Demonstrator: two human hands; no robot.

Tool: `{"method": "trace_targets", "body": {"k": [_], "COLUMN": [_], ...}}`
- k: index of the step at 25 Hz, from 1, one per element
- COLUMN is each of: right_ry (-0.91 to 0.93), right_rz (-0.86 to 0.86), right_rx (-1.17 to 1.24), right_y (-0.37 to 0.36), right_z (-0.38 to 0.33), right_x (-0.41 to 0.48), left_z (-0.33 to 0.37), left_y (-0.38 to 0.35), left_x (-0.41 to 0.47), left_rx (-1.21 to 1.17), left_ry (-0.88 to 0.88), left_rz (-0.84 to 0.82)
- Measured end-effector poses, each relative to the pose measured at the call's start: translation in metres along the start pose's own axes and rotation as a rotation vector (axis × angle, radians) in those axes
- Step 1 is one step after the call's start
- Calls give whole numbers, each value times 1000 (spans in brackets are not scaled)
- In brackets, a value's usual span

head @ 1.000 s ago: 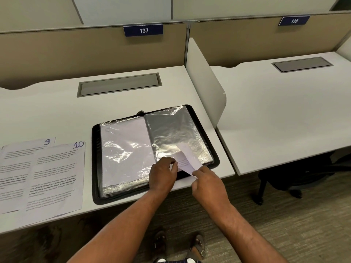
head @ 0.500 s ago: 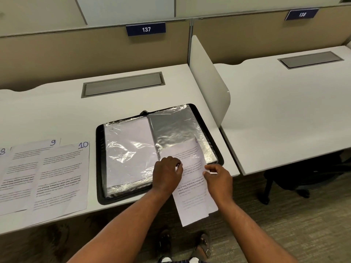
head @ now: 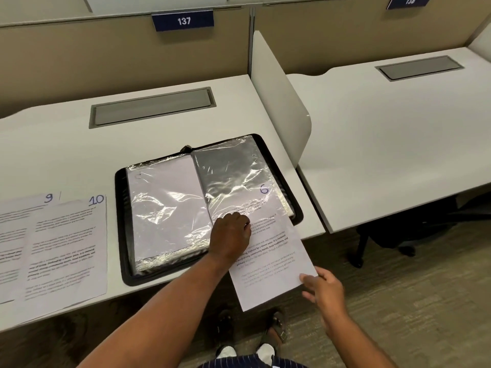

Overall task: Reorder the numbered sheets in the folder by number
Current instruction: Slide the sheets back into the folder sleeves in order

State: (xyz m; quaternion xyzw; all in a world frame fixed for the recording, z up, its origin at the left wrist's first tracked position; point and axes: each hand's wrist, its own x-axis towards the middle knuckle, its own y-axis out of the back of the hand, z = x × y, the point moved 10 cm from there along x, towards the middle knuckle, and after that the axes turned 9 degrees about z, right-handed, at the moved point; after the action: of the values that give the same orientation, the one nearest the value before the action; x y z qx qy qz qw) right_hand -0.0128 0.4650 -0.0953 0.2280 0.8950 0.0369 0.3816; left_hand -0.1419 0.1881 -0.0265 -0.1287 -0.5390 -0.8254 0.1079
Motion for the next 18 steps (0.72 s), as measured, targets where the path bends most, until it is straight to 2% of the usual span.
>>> {"method": "trace_targets", "body": {"k": [3, 6, 12, 18], "right_ry": [-226, -302, -293, -206], "right_rz": [-112, -161, -144, -96], "right_rx": [135, 217, 257, 246], "right_y": [-9, -27, -43, -59], "right_z": [52, 70, 71, 54], "right_x": [-23, -40, -43, -43], "left_z": [-4, -11, -8, -5], "left_y": [3, 2, 1, 6], "left_x": [-1, -4, -8, -7], "left_rx": [15, 41, 30, 44], "left_ry": [-52, -62, -67, -83], "left_rz": [29, 28, 10, 13]}}
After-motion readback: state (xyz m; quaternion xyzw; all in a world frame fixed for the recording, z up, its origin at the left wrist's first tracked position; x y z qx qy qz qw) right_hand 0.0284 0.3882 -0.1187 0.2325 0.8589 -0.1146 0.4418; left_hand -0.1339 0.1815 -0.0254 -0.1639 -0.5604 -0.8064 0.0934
